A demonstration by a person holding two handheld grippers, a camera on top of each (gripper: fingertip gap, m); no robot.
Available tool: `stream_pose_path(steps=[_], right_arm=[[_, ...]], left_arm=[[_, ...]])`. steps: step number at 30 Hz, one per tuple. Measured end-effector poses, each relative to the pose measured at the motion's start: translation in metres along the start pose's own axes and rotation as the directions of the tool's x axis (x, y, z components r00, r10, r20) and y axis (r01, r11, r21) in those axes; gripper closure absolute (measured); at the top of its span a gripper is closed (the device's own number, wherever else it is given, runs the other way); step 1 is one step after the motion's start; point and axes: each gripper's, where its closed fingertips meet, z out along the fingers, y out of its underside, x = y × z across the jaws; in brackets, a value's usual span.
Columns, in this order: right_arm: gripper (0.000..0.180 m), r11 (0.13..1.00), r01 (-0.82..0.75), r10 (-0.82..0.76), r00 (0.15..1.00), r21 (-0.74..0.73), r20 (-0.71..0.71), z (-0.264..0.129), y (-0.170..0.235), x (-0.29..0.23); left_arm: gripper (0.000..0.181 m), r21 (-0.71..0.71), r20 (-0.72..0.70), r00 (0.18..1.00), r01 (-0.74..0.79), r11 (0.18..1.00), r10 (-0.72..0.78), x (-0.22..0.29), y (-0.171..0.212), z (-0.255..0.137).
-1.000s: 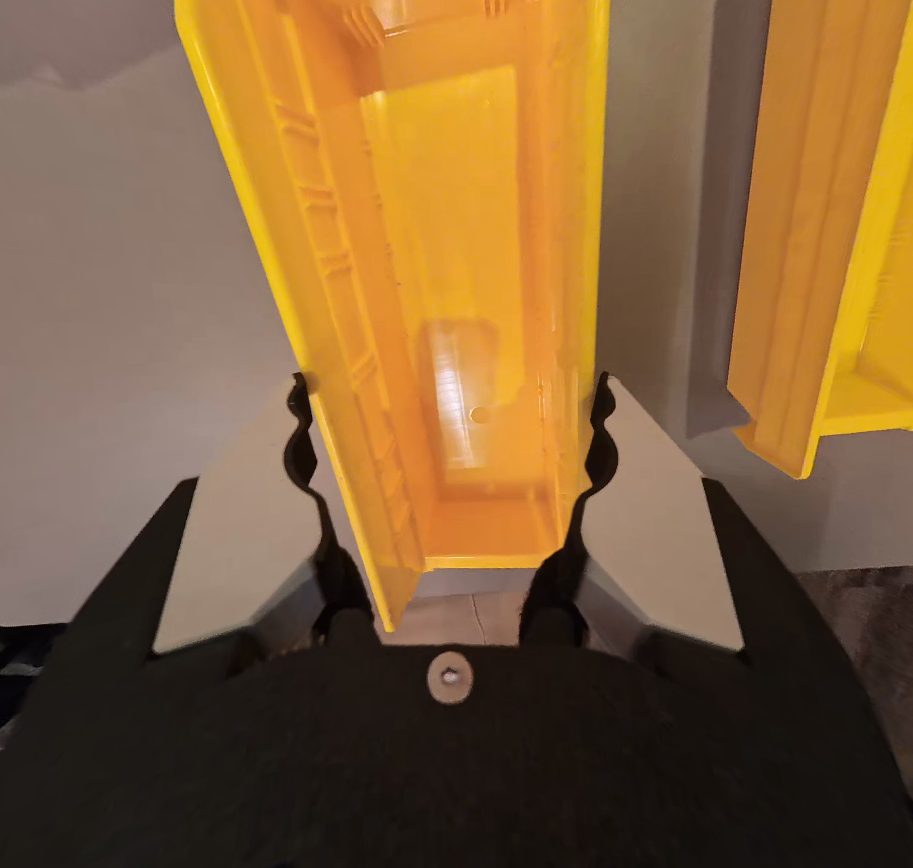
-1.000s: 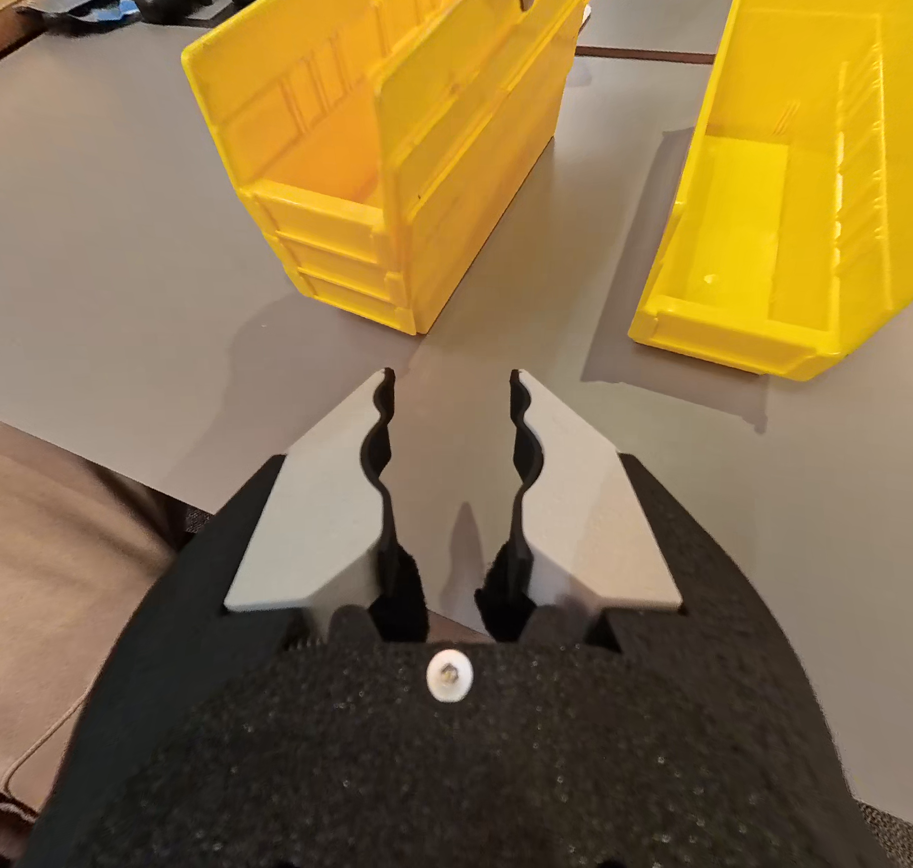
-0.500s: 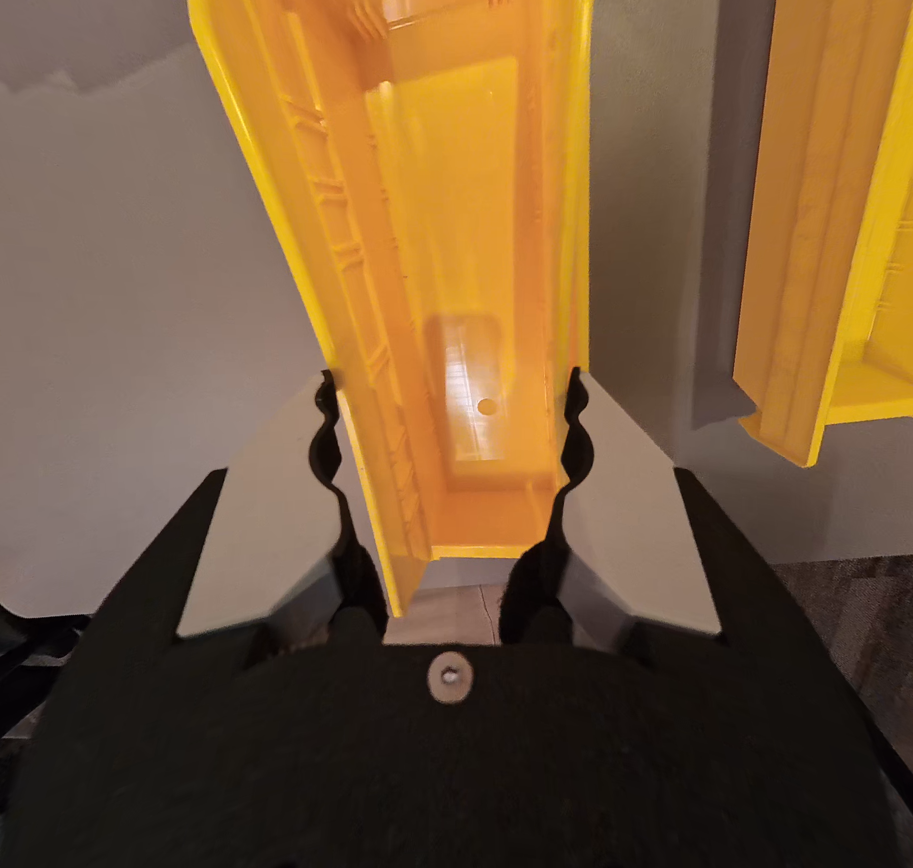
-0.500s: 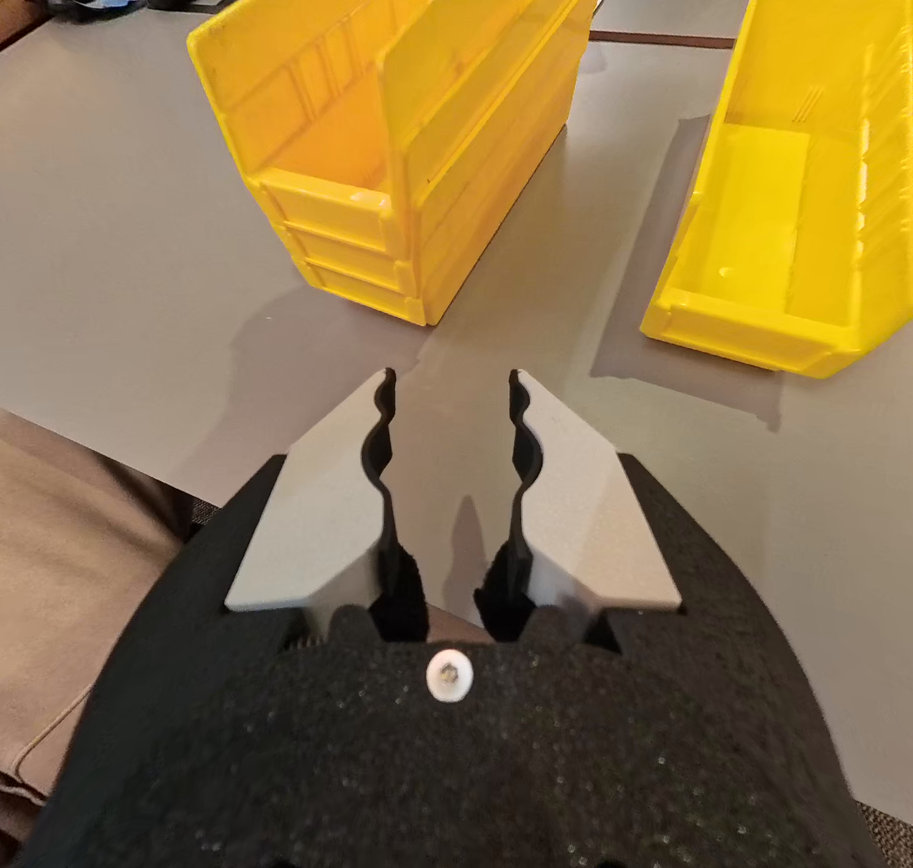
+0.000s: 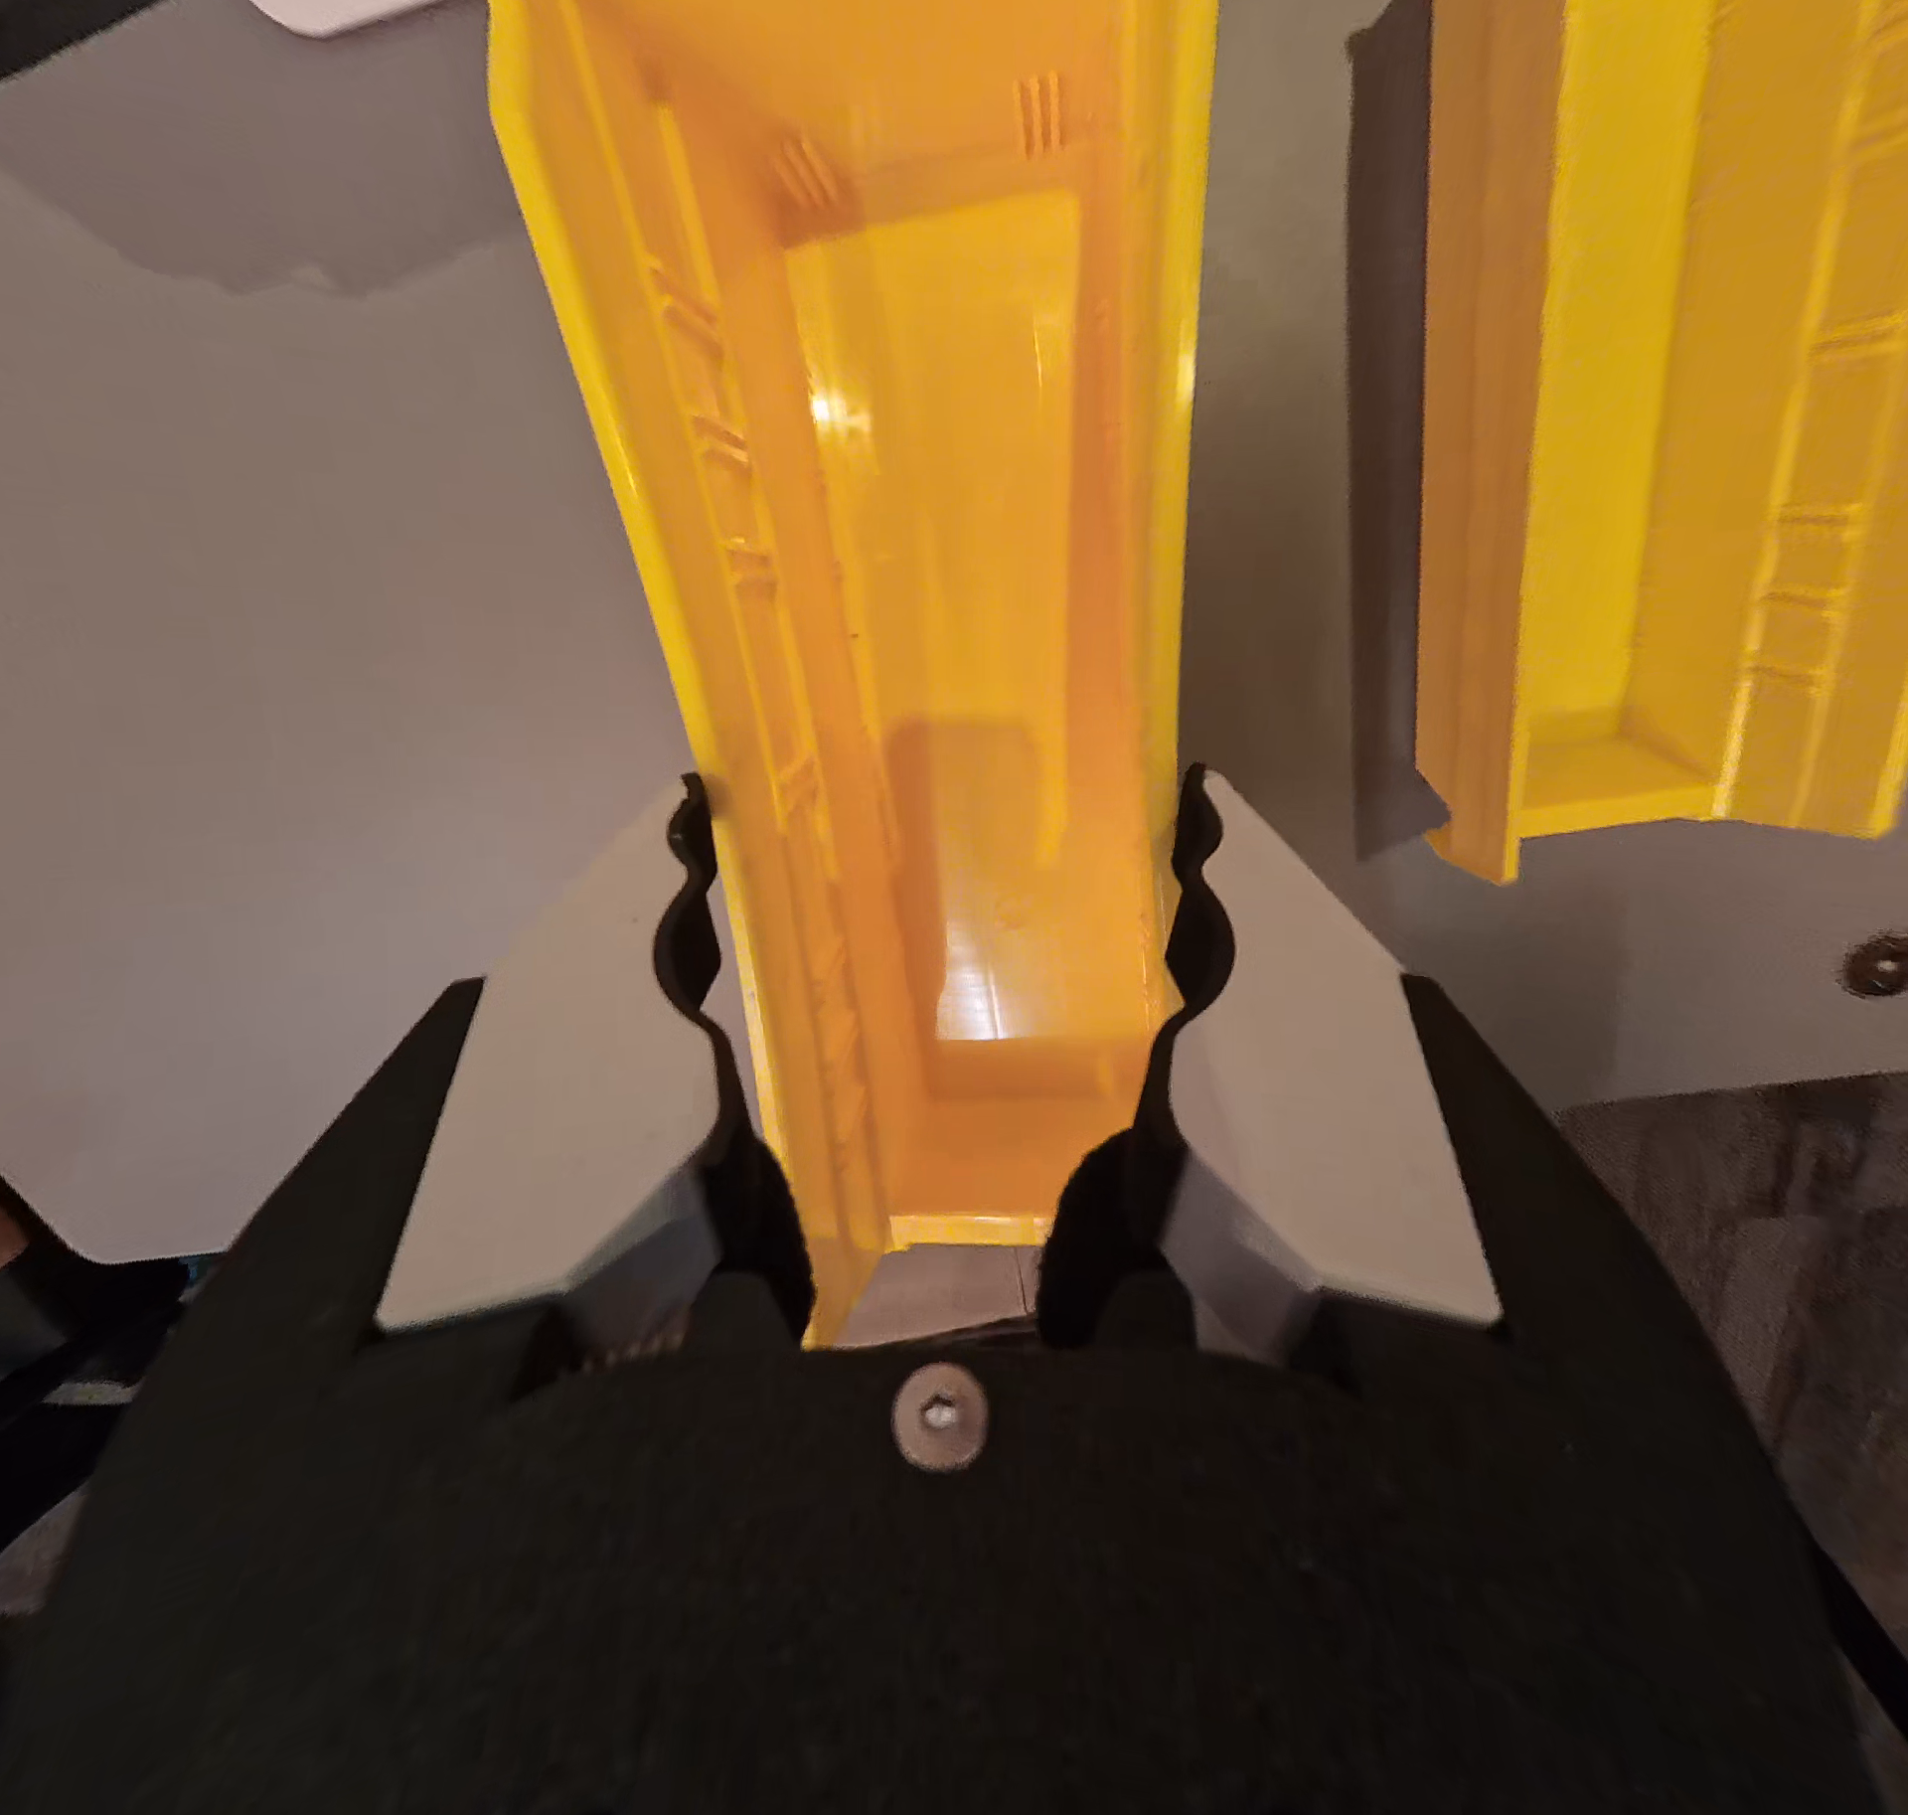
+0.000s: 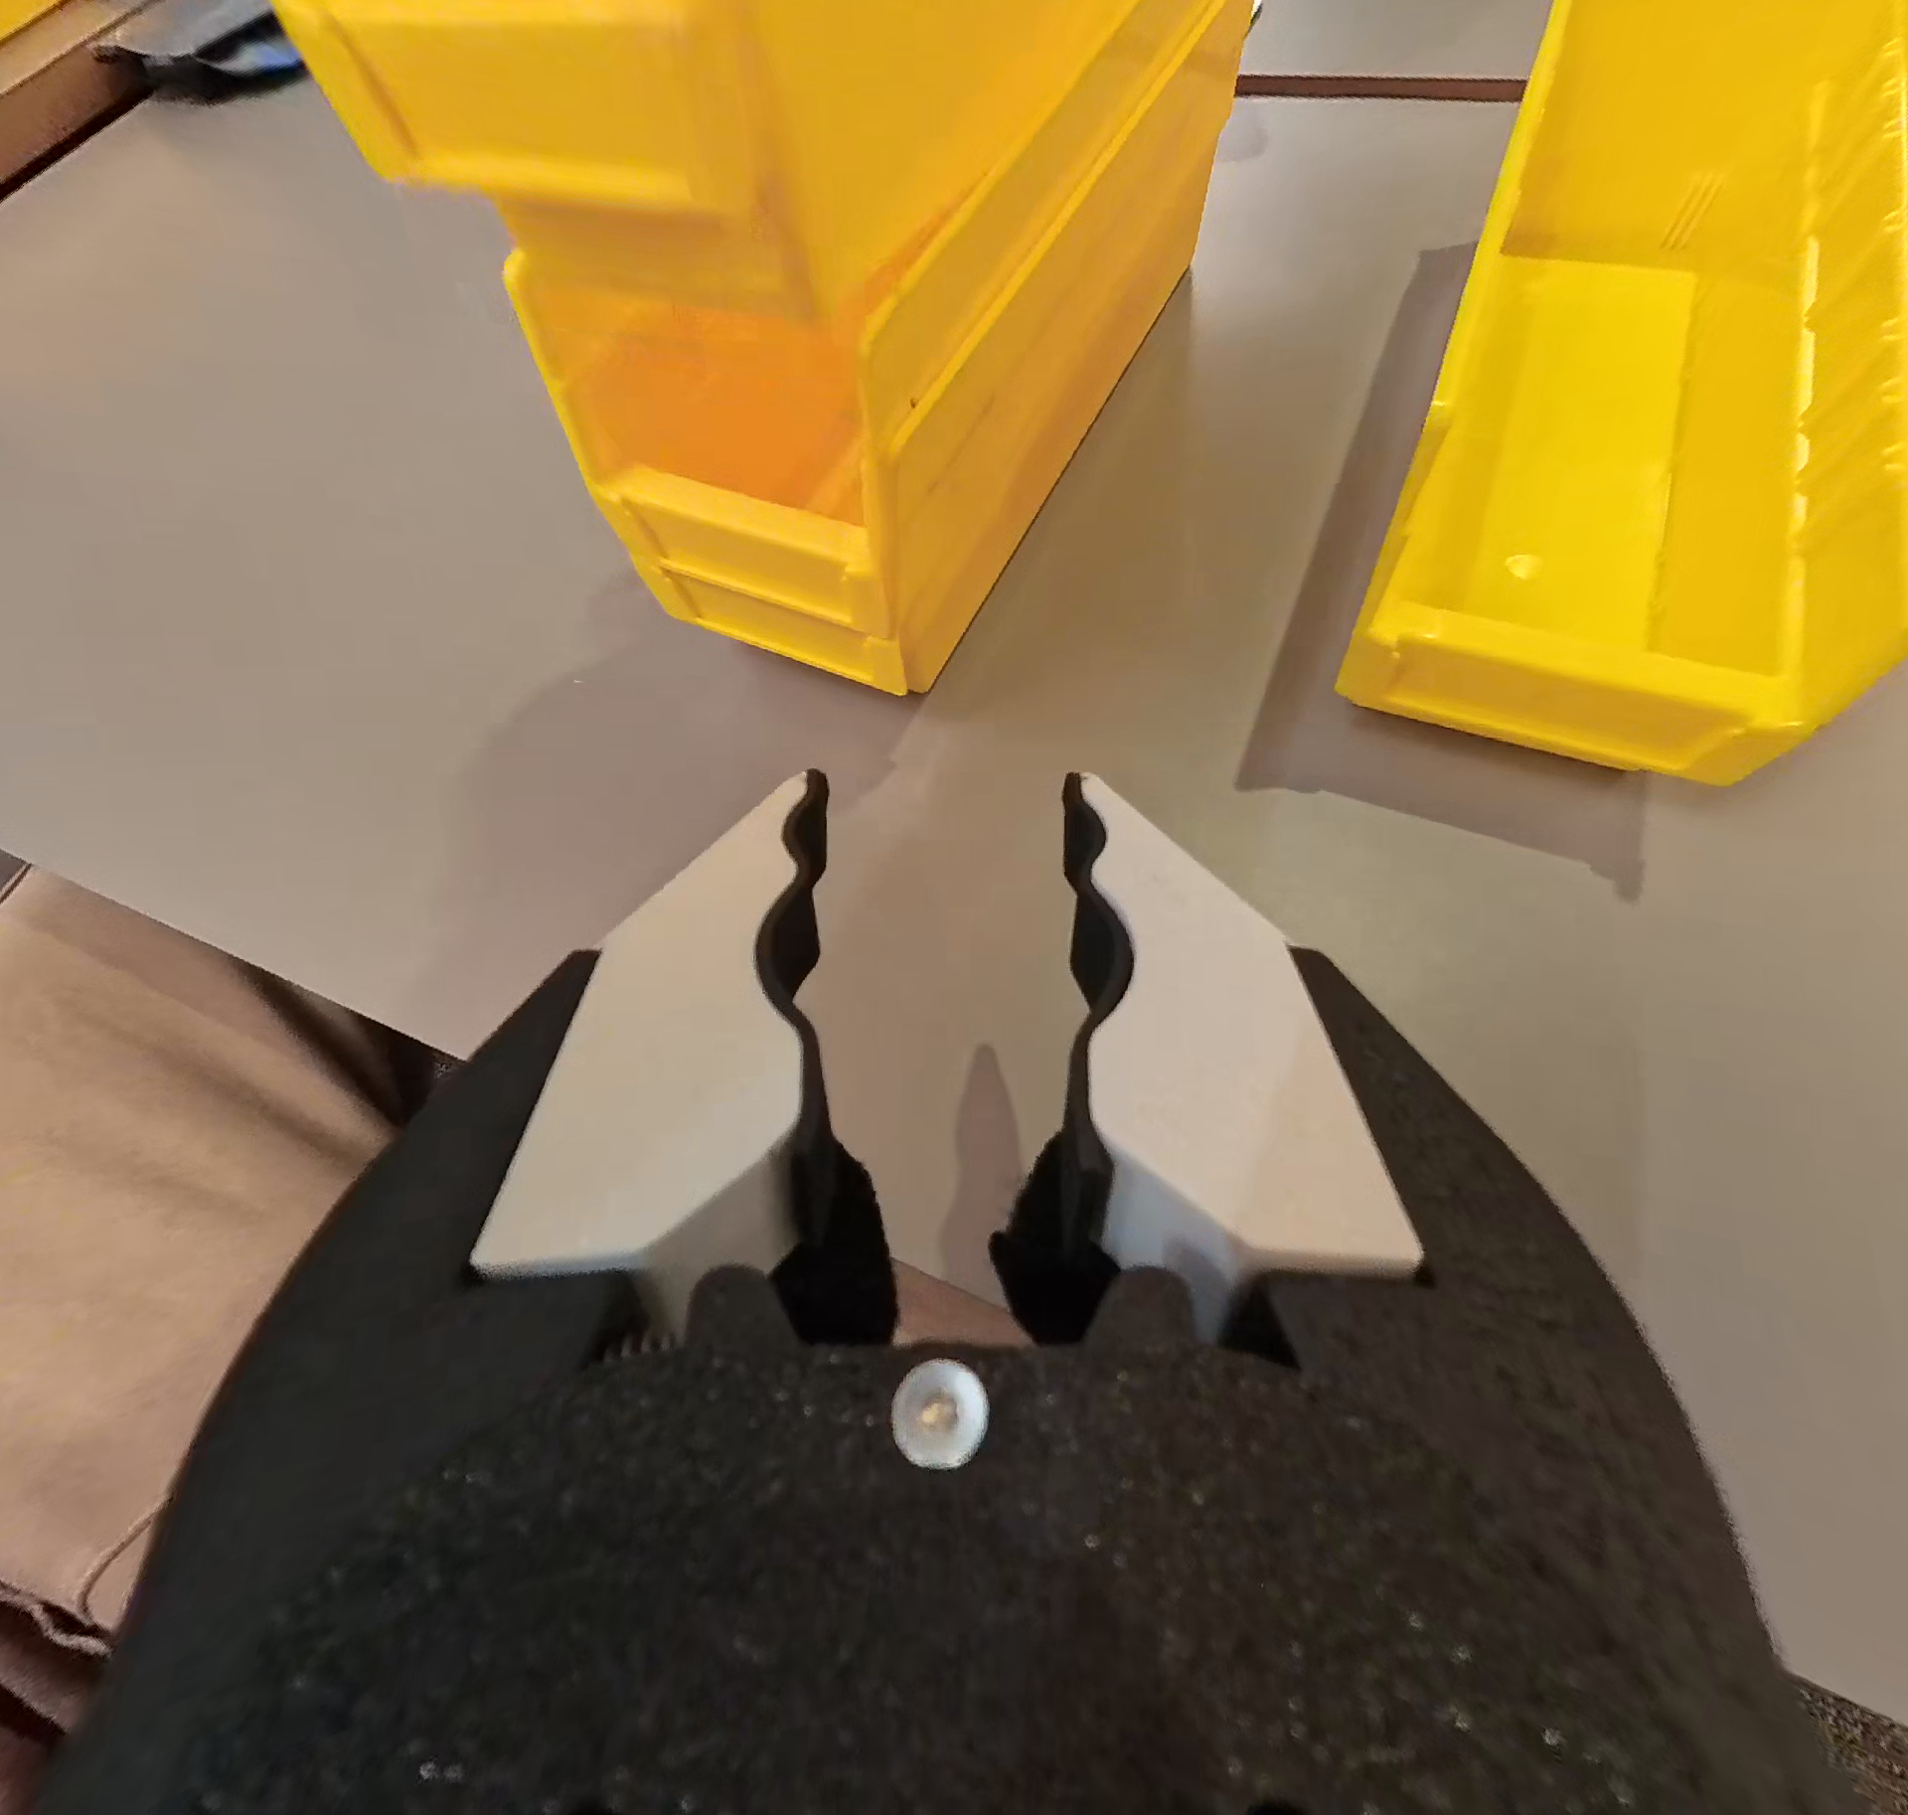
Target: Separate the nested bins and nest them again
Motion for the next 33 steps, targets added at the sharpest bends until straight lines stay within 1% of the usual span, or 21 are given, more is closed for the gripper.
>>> stream_pose_path(steps=[3, 6, 9, 11, 13, 16, 21, 24, 26, 29, 33], right_arm=[[0.134, 1.0, -0.012, 0.012, 1.0, 0.005, 0.014, 0.0, -0.001, -0.002], [0.134, 1.0, -0.007, 0.007, 1.0, 0.007, 0.016, 0.0, -0.001, -0.005], [0.134, 1.0, 0.01, -0.01, 1.0, 0.008, 0.007, 0.0, -0.001, -0.007], [0.134, 1.0, 0.014, -0.014, 1.0, 0.007, 0.006, 0.001, 0.0, -0.008], [0.134, 1.0, 0.018, -0.018, 1.0, 0.002, 0.006, 0.003, 0.0, -0.01], [0.134, 1.0, 0.027, -0.027, 1.0, -0.011, 0.008, 0.007, 0.002, -0.014], [0.134, 0.996, 0.075, -0.075, 0.997, -0.041, 0.008, 0.012, 0.009, -0.022], [0.134, 0.992, 0.109, -0.11, 0.994, -0.057, -0.003, 0.012, 0.013, -0.023], [0.134, 0.99, 0.121, -0.122, 0.992, -0.068, -0.008, 0.013, 0.016, -0.022], [0.134, 0.99, 0.115, -0.116, 0.993, -0.08, -0.009, 0.013, 0.019, -0.019], [0.134, 0.993, 0.092, -0.092, 0.996, -0.08, 0.0, 0.012, 0.018, -0.017]], left_arm=[[0.093, 0.051, -0.026, 1.0, 0.012, 0.999, -0.01, -0.016, -0.008, -0.038], [0.093, 0.096, 0.008, 0.999, 0.031, 0.995, -0.032, -0.056, -0.009, -0.07], [0.093, 0.109, 0.05, 0.996, 0.066, 0.992, -0.072, -0.112, 0.0, -0.081], [0.092, 0.115, 0.064, 0.991, 0.113, 0.987, -0.121, -0.15, 0.011, -0.078], [0.093, 0.106, 0.069, 0.985, 0.151, 0.983, -0.159, -0.179, 0.025, -0.064], [0.093, 0.097, 0.04, 0.98, 0.189, 0.977, -0.193, -0.197, 0.038, -0.03], [0.092, 0.035, 0.023, 0.99, 0.138, 0.99, -0.139, -0.192, 0.051, 0.045], [0.092, 0.011, 0.013, 0.992, 0.122, 0.992, -0.122, -0.184, 0.053, 0.081], [0.091, 0.004, 0.002, 0.993, 0.119, 0.993, -0.119, -0.178, 0.054, 0.097], [0.09, 0.024, -0.002, 0.992, 0.128, 0.991, -0.128, -0.176, 0.052, 0.113], [0.084, 0.022, 0.014, 0.992, 0.123, 0.992, -0.123, -0.177, 0.058, 0.132]])
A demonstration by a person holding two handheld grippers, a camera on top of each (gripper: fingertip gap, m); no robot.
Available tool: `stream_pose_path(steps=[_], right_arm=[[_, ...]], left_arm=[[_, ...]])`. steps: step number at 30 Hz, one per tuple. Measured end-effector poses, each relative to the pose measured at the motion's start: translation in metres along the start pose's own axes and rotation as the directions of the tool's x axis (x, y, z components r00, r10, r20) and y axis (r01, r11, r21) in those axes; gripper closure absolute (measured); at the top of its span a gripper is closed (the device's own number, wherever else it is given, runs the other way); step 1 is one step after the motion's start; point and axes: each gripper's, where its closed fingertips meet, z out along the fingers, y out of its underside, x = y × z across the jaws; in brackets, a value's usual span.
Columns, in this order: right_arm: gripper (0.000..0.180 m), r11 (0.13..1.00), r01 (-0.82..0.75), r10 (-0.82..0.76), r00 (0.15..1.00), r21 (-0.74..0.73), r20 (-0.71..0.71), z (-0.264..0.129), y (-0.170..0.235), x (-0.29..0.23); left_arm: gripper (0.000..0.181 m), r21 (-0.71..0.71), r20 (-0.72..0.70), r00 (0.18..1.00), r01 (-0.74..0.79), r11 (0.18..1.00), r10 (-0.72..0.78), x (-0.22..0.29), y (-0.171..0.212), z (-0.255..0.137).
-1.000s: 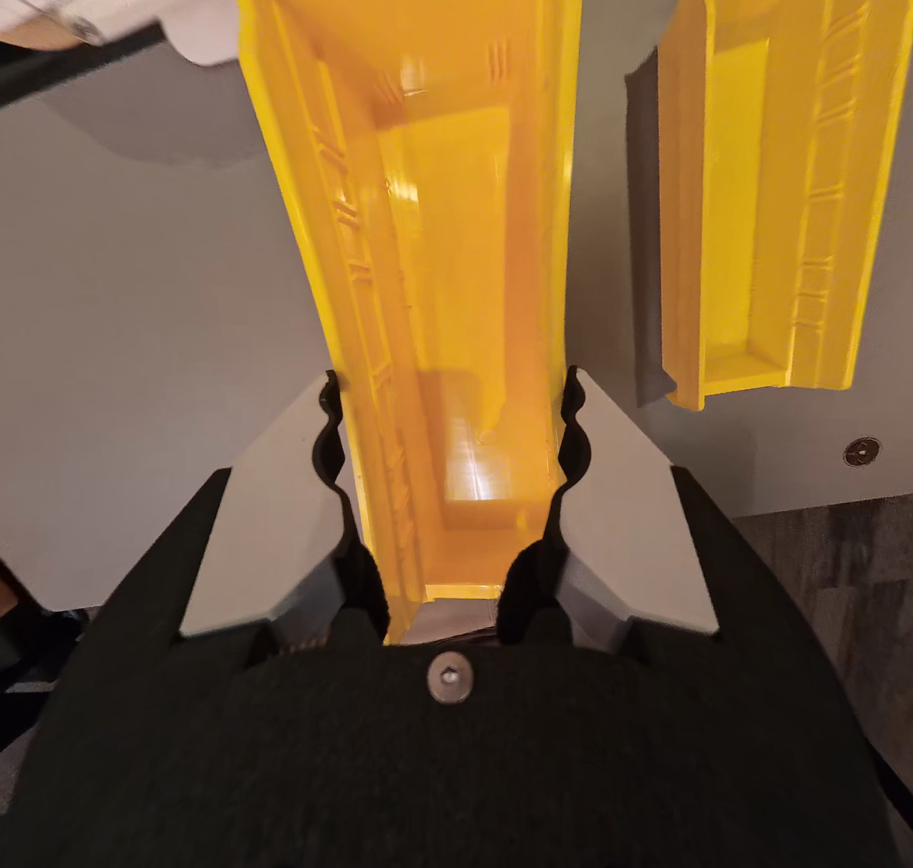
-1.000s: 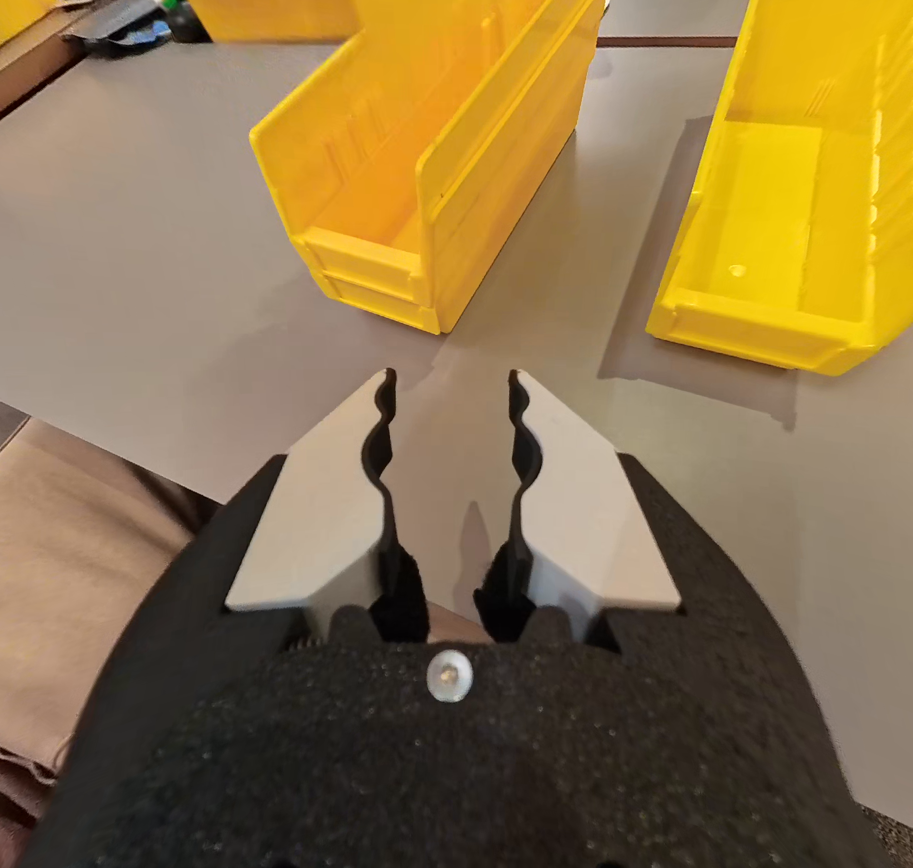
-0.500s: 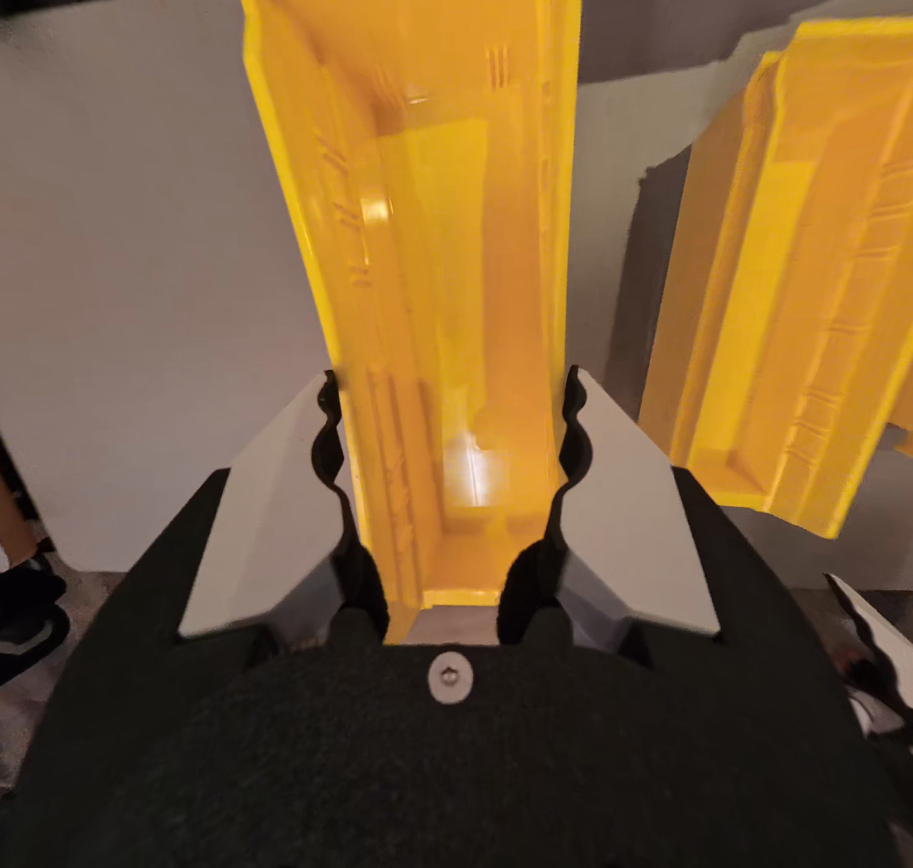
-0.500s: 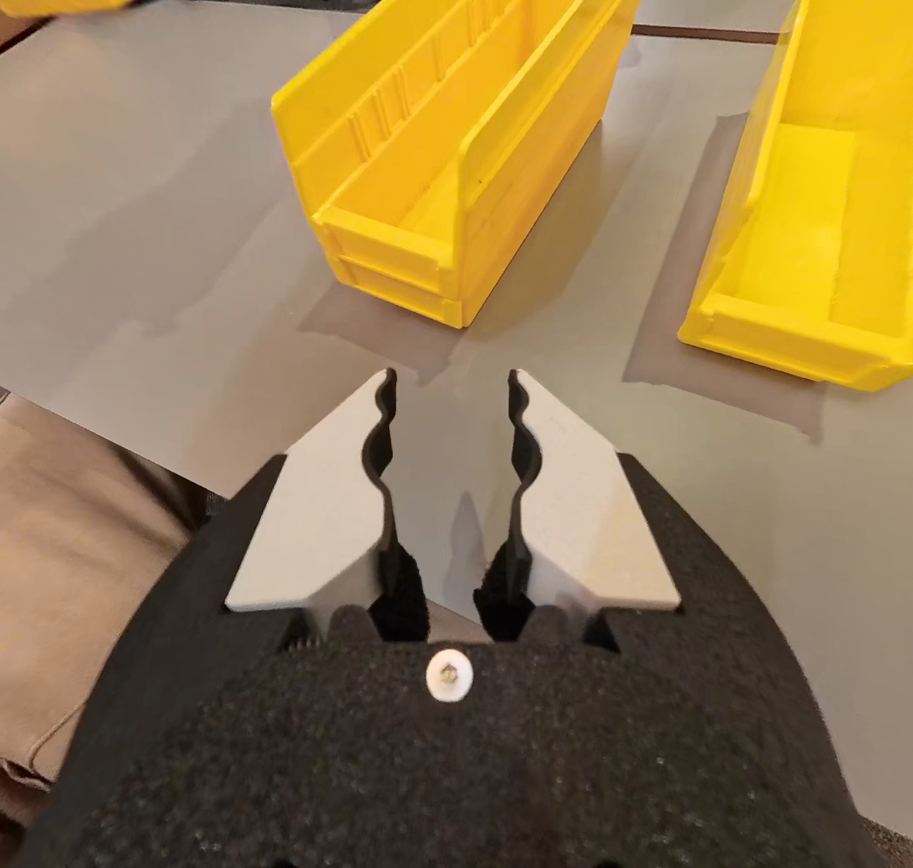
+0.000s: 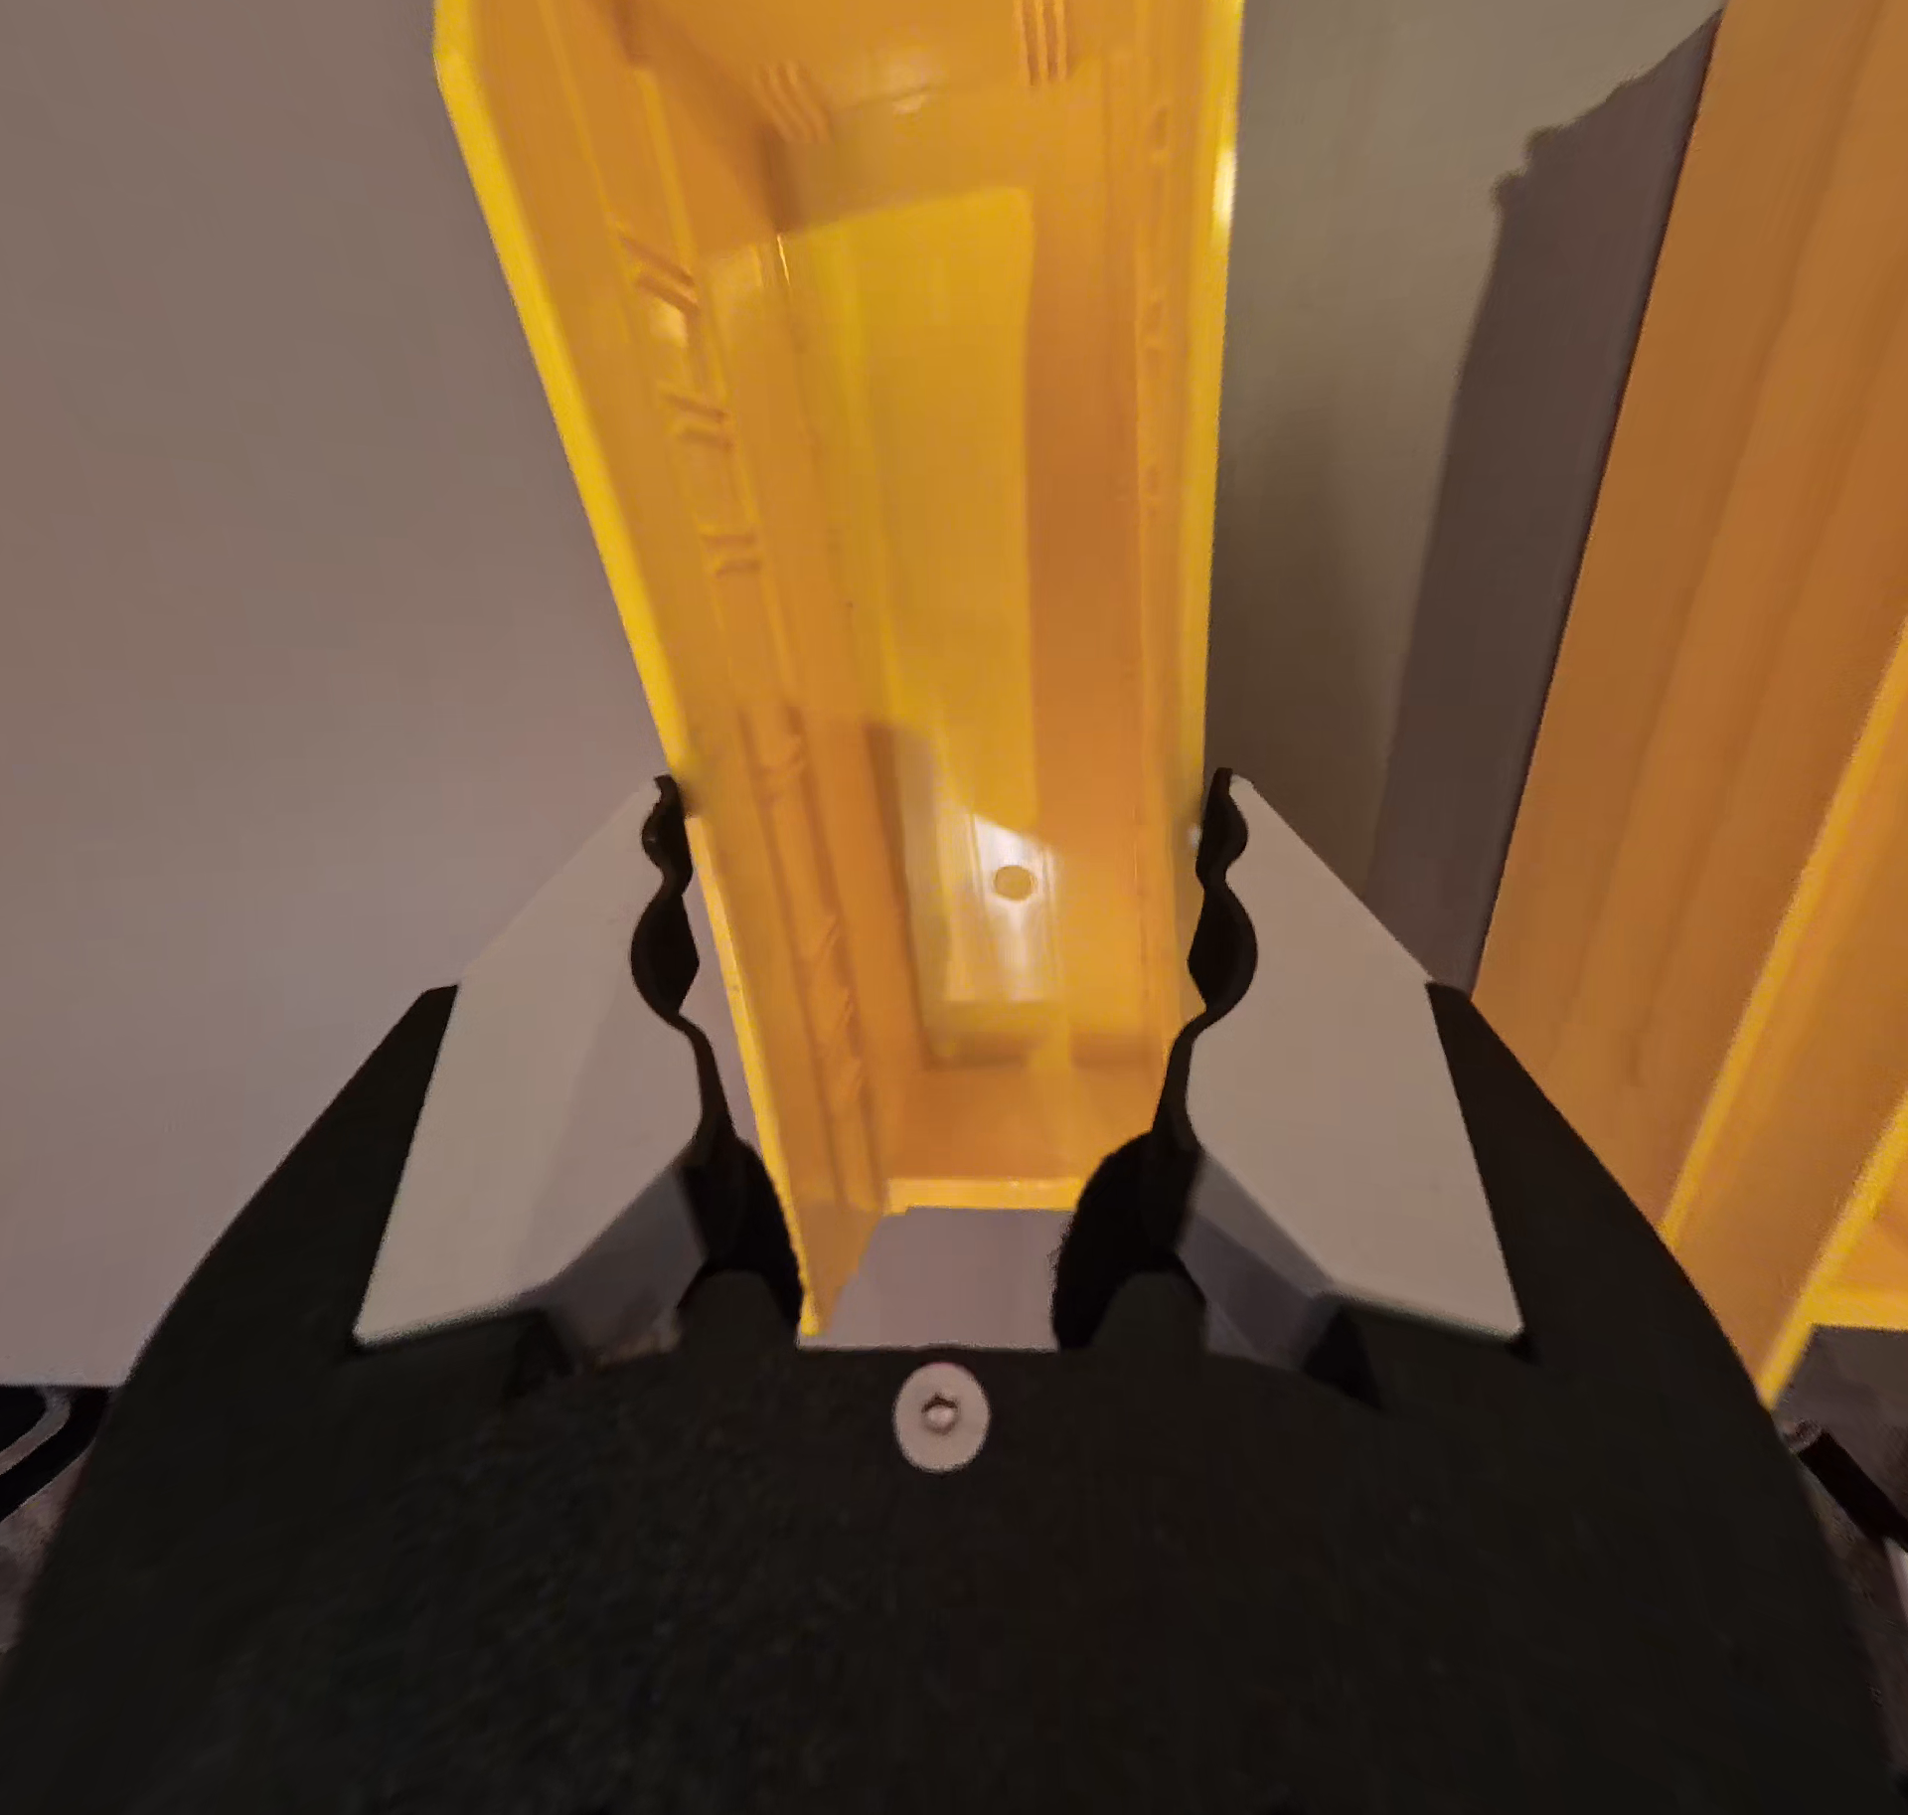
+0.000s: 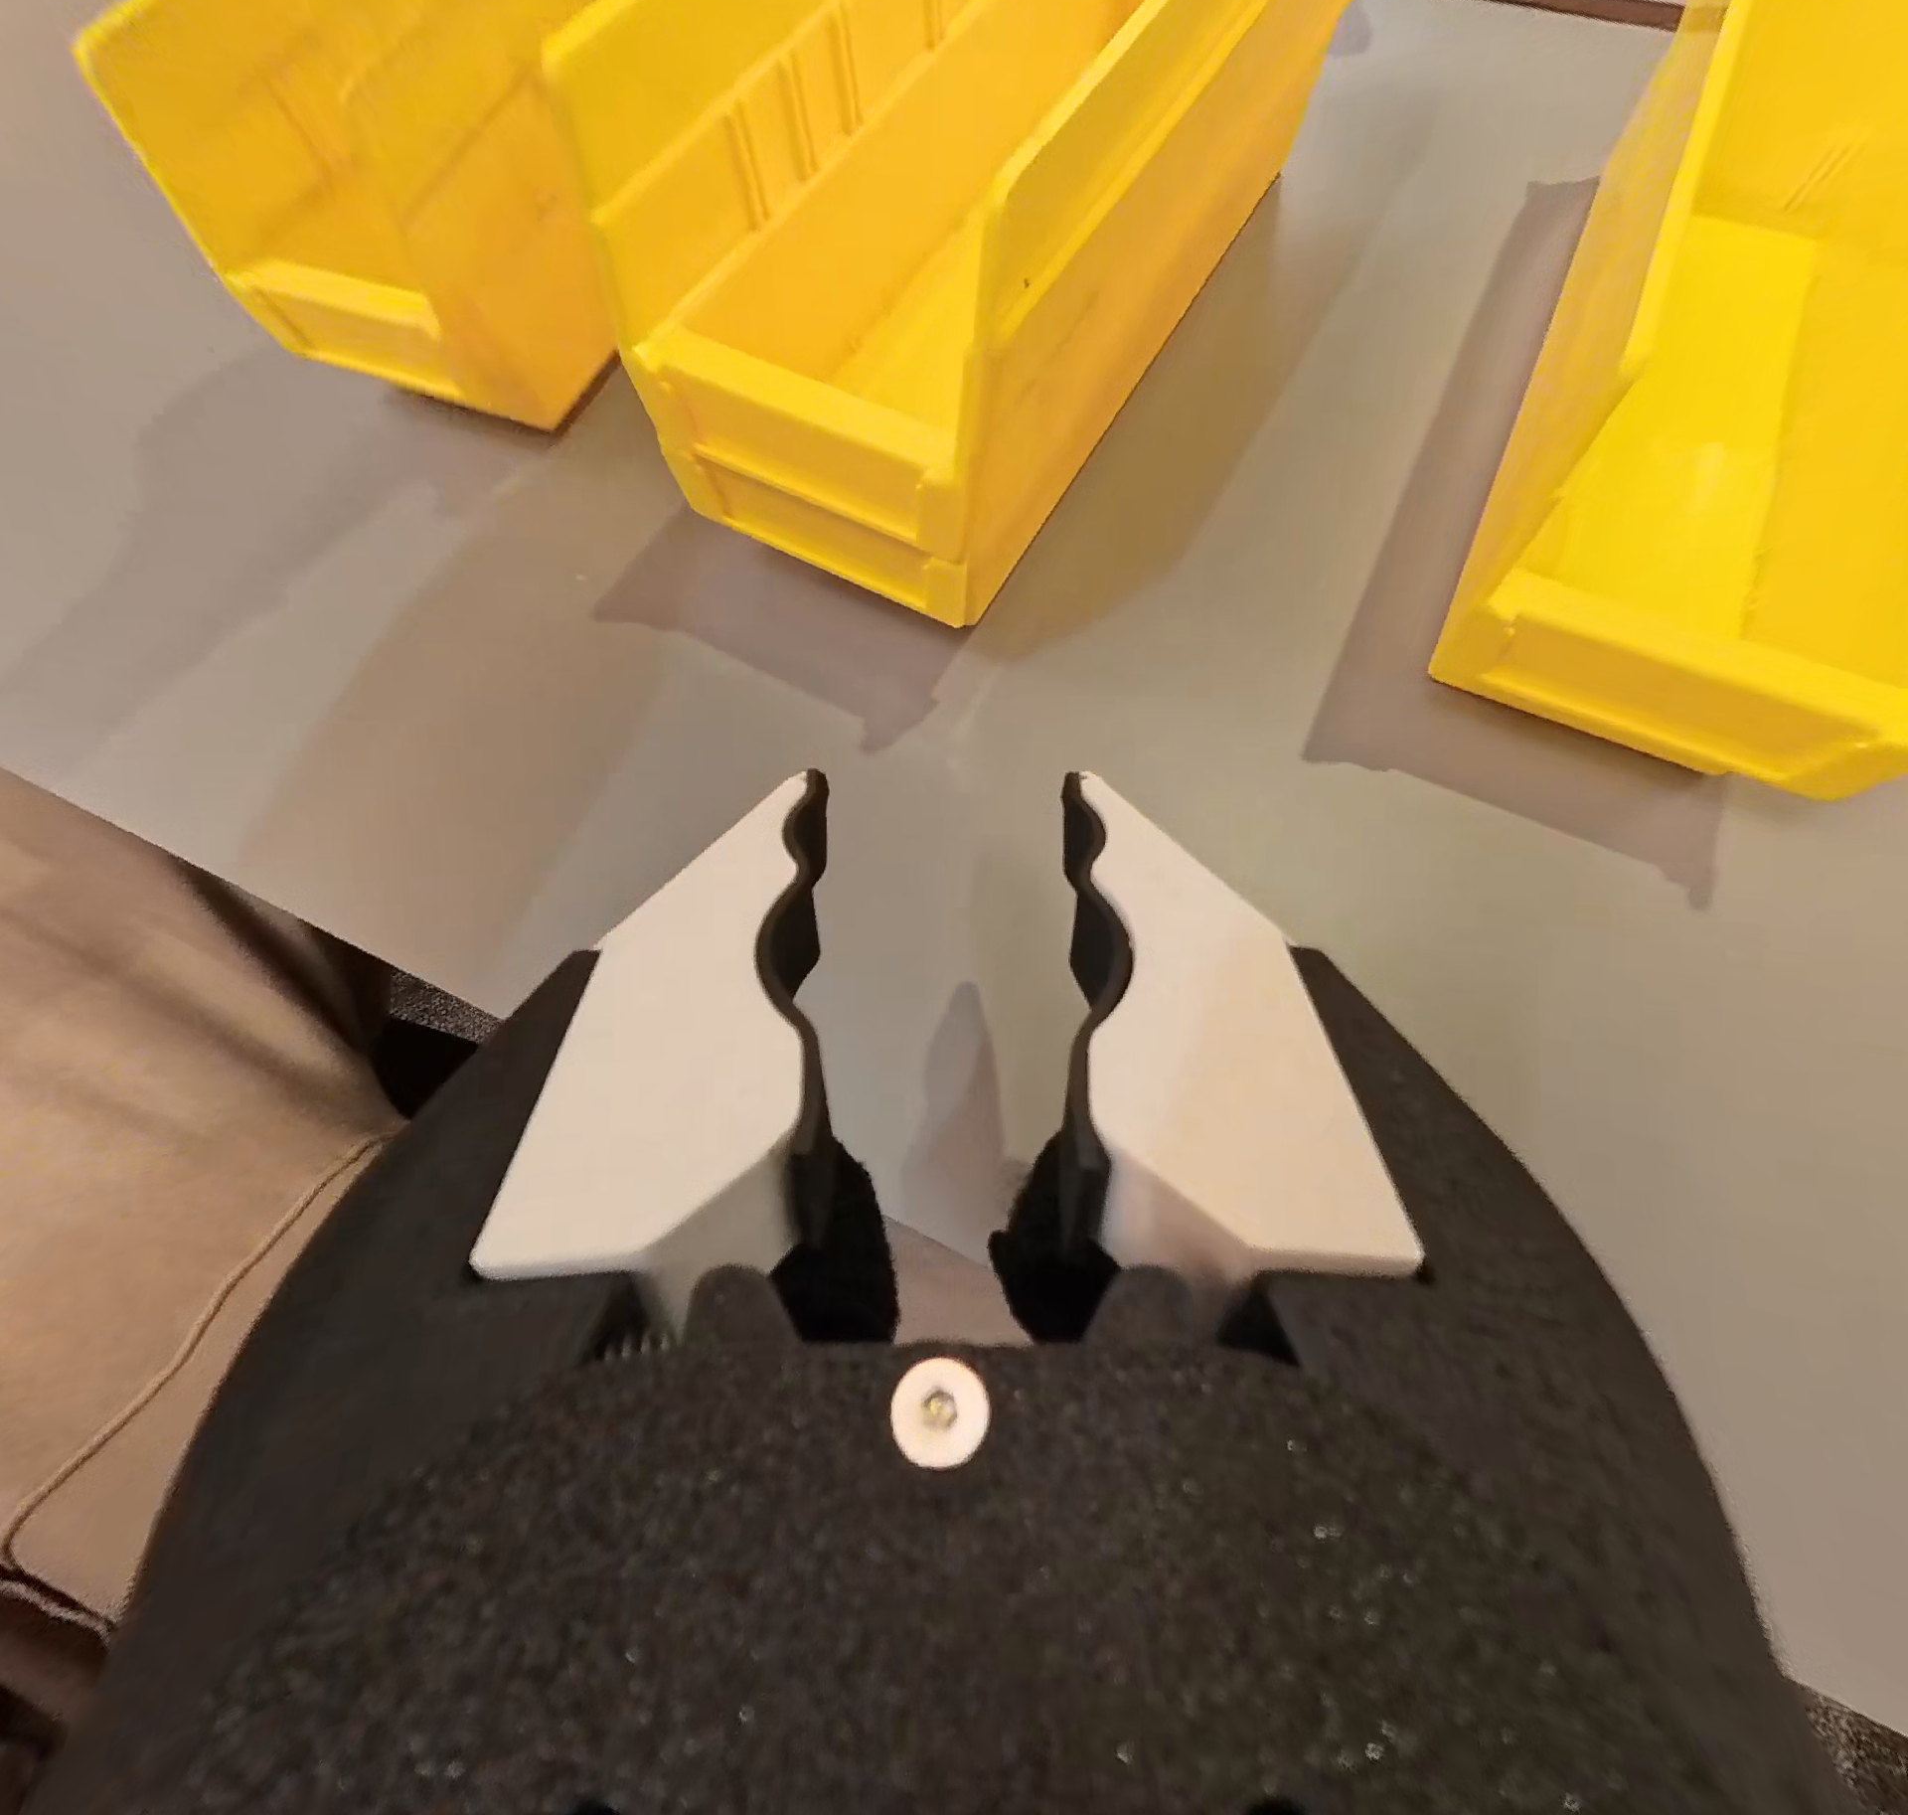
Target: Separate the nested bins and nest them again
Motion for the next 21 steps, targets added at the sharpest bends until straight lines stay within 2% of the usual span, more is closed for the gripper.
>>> stream_pose_path(steps=[1, 6, 15, 17, 19, 21], right_arm=[[0.134, 1.0, -0.004, 0.004, 1.0, 0.002, 0.002, 0.0, 0.0, 0.0], [0.134, 1.0, -0.002, 0.002, 1.0, -0.003, 0.005, 0.0, 0.0, 0.0], [0.134, 1.0, -0.007, 0.008, 1.0, -0.012, 0.003, -0.002, 0.002, 0.004], [0.134, 1.0, -0.012, 0.012, 1.0, -0.01, 0.001, -0.003, 0.001, 0.006], [0.134, 1.0, -0.024, 0.024, 1.0, -0.007, 0.007, -0.002, 0.001, 0.007], [0.134, 0.999, -0.034, 0.034, 0.999, -0.013, 0.017, -0.002, 0.001, 0.006]], left_arm=[[0.078, 0.007, 0.004, 1.0, 0.005, 1.0, -0.005, 0.0, 0.0, 0.003], [0.074, 0.06, 0.024, 0.999, -0.033, 0.998, 0.032, 0.002, -0.007, 0.005], [0.068, 0.077, 0.026, 1.0, 0.002, 0.997, -0.004, 0.006, -0.008, 0.006], [0.07, 0.074, 0.039, 0.999, 0.022, 0.997, -0.025, 0.005, -0.007, -0.003], [0.063, 0.059, 0.089, 0.995, 0.031, 0.998, -0.036, 0.003, -0.006, -0.021], [0.061, 0.106, 0.107, 0.994, -0.014, 0.994, 0.002, 0.013, -0.017, -0.047]])
